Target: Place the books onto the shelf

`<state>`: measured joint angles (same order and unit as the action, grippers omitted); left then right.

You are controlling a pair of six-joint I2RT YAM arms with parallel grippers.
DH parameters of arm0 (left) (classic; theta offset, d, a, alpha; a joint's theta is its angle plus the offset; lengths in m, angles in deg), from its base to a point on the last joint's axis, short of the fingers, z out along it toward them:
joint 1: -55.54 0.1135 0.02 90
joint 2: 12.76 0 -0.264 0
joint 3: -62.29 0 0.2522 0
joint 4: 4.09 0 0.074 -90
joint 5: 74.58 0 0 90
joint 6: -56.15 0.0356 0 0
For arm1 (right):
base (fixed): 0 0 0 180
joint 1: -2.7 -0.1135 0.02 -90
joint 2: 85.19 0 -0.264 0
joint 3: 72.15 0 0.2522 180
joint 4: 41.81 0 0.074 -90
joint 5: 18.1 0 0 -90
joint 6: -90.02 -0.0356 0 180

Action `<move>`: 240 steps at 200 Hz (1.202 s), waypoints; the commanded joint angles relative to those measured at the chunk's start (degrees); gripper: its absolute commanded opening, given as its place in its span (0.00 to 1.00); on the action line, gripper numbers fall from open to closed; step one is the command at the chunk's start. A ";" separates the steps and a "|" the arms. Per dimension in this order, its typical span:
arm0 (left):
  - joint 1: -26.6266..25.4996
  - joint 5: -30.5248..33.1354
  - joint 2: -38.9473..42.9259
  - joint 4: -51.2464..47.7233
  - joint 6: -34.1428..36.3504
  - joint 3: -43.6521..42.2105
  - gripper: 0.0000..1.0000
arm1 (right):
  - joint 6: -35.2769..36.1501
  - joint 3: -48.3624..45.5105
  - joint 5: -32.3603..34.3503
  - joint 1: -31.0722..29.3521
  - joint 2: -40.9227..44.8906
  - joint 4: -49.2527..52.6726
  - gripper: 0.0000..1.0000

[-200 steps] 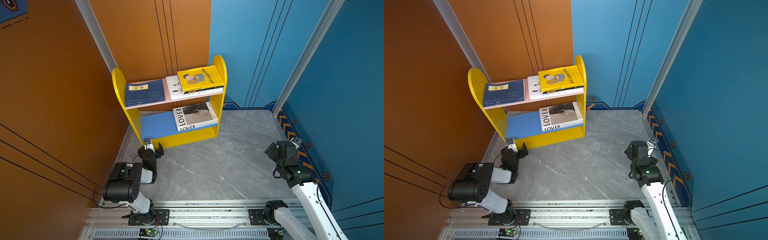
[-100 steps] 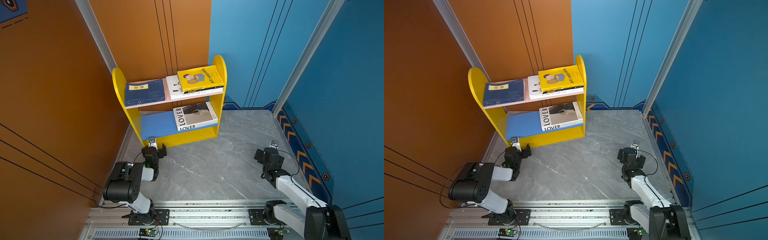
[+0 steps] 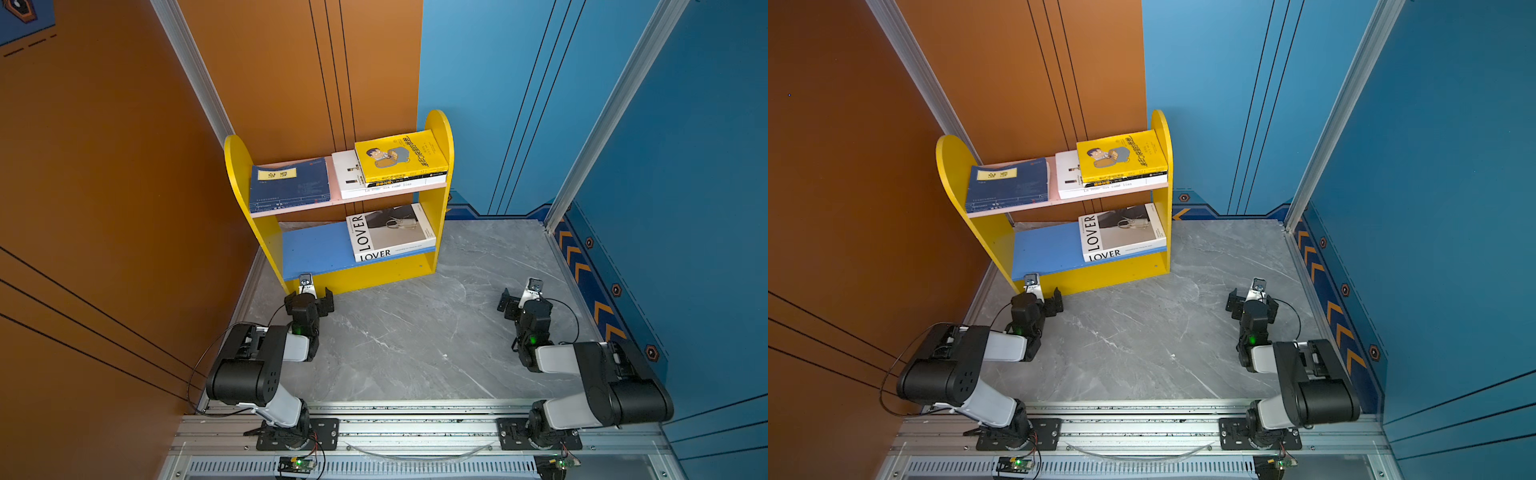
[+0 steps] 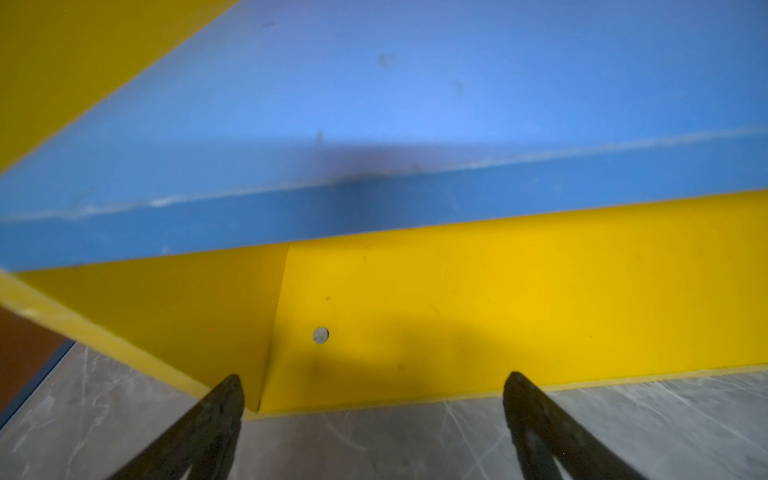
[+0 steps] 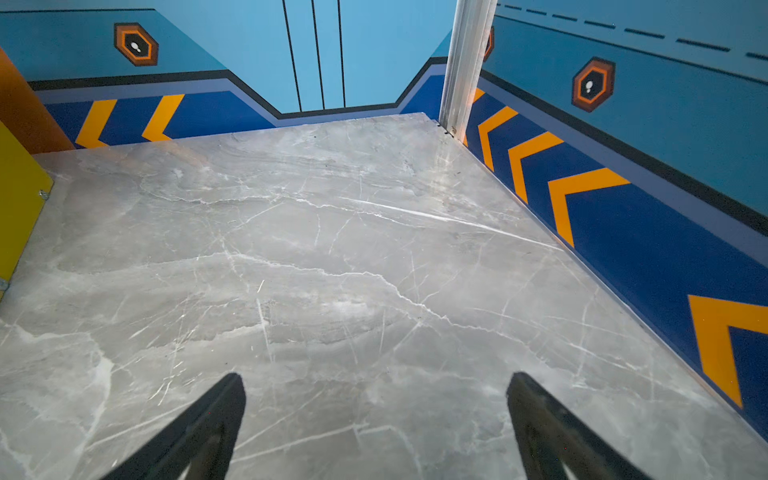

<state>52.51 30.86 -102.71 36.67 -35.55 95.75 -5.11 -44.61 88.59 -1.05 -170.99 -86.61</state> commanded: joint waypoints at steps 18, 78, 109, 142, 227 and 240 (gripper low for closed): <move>-0.49 1.52 0.46 -0.03 1.12 1.24 0.98 | 1.14 2.33 -1.58 0.46 -1.12 -0.93 1.00; -0.49 1.61 0.45 -0.03 1.07 1.21 0.98 | 0.12 6.94 -4.39 1.89 -2.41 6.02 1.00; -0.49 1.52 0.36 -0.03 1.03 1.24 0.98 | 0.30 7.29 -3.88 1.66 -1.95 7.46 1.00; -0.49 1.54 0.38 -0.01 1.09 1.26 0.98 | 0.89 7.42 -2.27 0.76 -1.95 7.66 1.00; -0.49 1.55 0.33 0.01 1.08 1.21 0.98 | 1.00 7.40 -2.10 0.58 -2.05 7.67 1.00; -0.51 1.53 0.42 -0.03 1.07 1.22 0.98 | 1.00 7.41 -2.10 0.58 -2.00 7.67 1.00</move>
<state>52.44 31.69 -102.71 36.65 -35.11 95.75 -4.65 -37.68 85.59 0.00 -173.57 -79.99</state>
